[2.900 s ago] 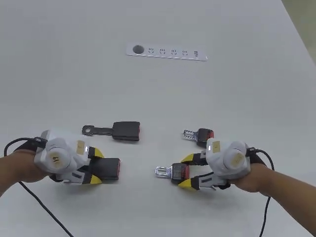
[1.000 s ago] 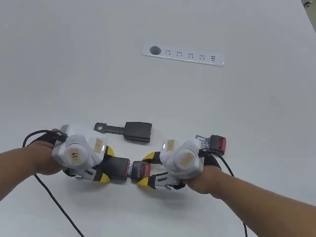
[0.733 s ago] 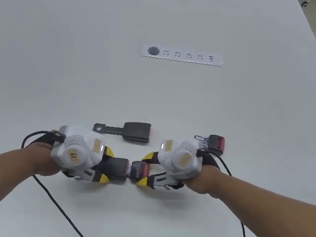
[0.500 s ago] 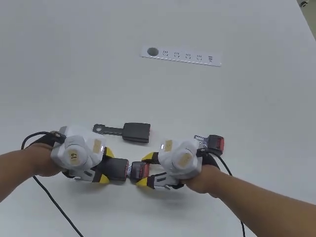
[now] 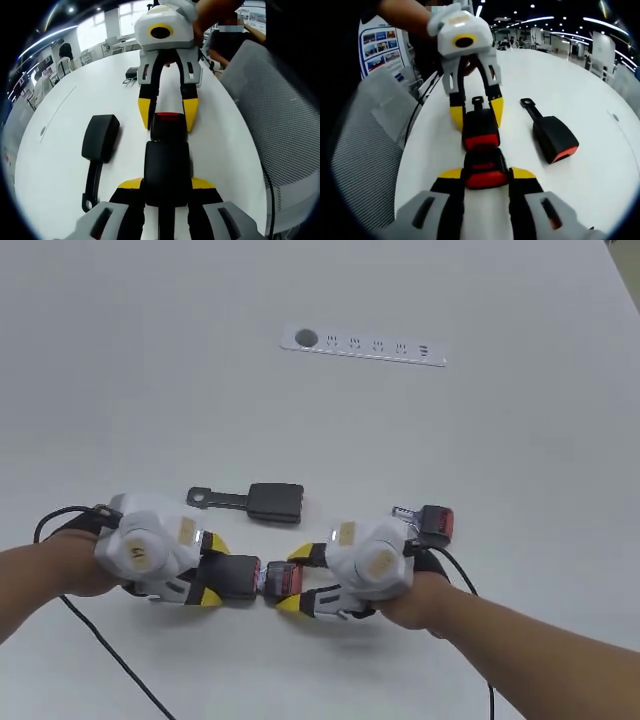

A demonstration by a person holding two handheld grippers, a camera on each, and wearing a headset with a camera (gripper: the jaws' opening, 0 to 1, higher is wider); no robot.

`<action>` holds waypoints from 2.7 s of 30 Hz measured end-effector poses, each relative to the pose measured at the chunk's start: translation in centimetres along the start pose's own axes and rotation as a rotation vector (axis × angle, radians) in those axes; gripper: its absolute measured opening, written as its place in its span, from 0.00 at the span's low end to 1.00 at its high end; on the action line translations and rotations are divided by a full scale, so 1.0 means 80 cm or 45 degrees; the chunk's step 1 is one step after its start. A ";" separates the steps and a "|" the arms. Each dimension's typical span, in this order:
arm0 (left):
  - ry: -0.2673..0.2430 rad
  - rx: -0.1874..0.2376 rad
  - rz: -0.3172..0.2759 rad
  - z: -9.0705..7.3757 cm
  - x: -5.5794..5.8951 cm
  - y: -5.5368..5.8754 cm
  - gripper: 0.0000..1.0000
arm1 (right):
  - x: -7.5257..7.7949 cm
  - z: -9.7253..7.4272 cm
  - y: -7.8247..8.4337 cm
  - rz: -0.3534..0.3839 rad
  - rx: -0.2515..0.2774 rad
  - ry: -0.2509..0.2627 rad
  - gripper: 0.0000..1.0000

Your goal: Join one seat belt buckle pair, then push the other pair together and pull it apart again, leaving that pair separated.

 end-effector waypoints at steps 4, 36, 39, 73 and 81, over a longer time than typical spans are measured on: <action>-0.014 0.027 -0.015 -0.001 0.001 0.003 0.33 | 0.000 -0.001 0.001 0.005 0.028 0.016 0.33; 0.000 0.119 -0.021 -0.006 0.003 -0.004 0.33 | -0.002 0.000 0.003 0.038 0.112 0.037 0.32; 0.017 0.108 -0.003 -0.006 0.002 -0.005 0.33 | -0.002 0.000 0.003 0.038 0.115 0.032 0.32; -0.139 0.253 -0.274 -0.044 -0.017 -0.032 0.78 | 0.004 -0.049 -0.008 0.106 0.147 0.221 0.84; -0.191 0.289 -0.291 -0.054 -0.036 -0.052 0.92 | 0.027 -0.098 0.005 0.109 0.172 0.289 0.84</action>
Point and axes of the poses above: the centre of the closed fingertips' face, and the gripper's own axes: z roughly forward along the fingers, x roughly to its right, y roughly out of its underside, the point moved 5 cm from there along -z, roughly backward along the fingers, and after that the axes turned 4 degrees about -x, right-handed, at the moved point
